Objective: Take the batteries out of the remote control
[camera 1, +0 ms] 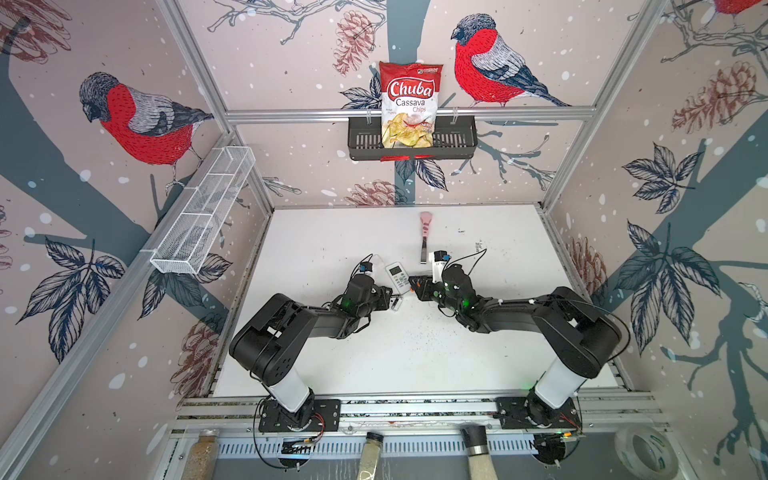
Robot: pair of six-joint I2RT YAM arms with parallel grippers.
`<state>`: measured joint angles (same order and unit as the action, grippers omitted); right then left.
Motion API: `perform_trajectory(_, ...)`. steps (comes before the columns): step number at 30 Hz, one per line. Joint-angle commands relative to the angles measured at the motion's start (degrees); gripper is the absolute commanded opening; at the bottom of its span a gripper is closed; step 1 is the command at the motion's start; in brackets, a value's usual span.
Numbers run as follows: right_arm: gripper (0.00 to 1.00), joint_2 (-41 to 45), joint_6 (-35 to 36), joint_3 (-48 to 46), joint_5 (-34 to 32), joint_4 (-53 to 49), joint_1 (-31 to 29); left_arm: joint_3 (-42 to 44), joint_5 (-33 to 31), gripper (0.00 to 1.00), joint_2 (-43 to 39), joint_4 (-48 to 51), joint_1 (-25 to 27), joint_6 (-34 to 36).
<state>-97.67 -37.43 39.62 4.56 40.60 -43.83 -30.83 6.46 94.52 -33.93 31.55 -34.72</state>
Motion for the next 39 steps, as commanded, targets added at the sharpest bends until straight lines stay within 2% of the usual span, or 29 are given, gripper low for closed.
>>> perform_trajectory(1,0.0,-0.6,0.2,0.6,0.1,2.0,0.5,0.4,0.7,0.33,-0.1,5.7,-0.1,-0.5)
perform_trajectory(15,0.0,-0.6,0.8,2.3,2.5,0.7,1.5,0.7,0.0,0.33,-2.5,7.2,-0.6,-0.3)
perform_trajectory(25,0.0,3.8,1.1,-3.0,2.6,-0.1,-0.1,0.5,0.9,0.33,-1.3,6.0,-1.1,-0.4)
perform_trajectory(39,0.0,-1.6,-0.8,-1.6,4.1,3.6,-0.5,0.3,1.2,0.33,-1.0,5.9,-1.1,-0.7)
